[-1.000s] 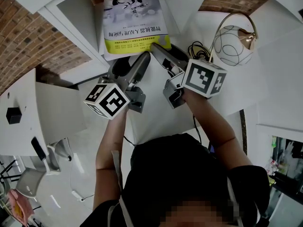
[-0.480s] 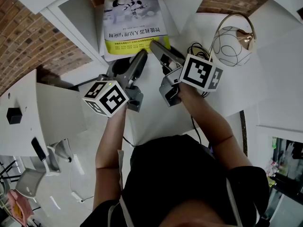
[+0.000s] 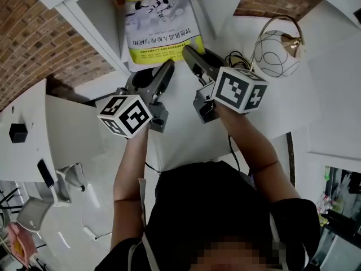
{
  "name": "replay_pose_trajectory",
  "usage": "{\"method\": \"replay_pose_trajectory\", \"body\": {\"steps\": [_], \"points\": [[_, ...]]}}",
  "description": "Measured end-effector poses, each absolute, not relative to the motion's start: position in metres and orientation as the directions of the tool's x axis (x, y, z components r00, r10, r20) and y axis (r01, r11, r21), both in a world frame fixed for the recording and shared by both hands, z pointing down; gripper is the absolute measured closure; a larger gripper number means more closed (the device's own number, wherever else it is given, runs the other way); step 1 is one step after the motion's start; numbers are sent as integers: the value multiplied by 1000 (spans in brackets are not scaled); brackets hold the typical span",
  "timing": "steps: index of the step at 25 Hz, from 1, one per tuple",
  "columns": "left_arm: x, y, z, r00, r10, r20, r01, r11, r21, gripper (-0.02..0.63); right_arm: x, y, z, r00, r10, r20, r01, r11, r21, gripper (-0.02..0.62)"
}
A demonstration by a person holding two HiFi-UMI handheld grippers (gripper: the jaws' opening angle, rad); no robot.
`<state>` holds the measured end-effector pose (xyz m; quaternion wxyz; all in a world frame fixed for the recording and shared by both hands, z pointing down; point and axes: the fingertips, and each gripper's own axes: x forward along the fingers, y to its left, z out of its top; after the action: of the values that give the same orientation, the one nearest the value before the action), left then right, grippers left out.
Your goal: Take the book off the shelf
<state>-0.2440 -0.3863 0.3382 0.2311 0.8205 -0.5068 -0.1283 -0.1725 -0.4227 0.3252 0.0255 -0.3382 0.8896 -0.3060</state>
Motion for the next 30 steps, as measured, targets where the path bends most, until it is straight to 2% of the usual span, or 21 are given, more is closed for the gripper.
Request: {"method": "replay_pose_trajectory", "body": {"steps": [11, 18, 24, 30], "points": [[-231, -368, 338, 447, -894, 16, -775, -378, 506, 324, -160, -404, 322, -774, -610, 170, -614, 657, -438, 485], [-225, -355, 332, 445, -895, -19, -716, -369, 593, 290, -144, -394, 324, -790, -586, 179, -607, 704, -369, 483], [-236, -353, 336, 376, -927, -6, -742, -305, 596, 265, -129, -386, 328, -797, -572, 195, -603, 733, -314, 486], [-230, -357, 337, 396, -918, 24, -743, -305, 595, 245, -119, -379, 336, -792, -570, 218, -610, 752, -249, 488]]}}
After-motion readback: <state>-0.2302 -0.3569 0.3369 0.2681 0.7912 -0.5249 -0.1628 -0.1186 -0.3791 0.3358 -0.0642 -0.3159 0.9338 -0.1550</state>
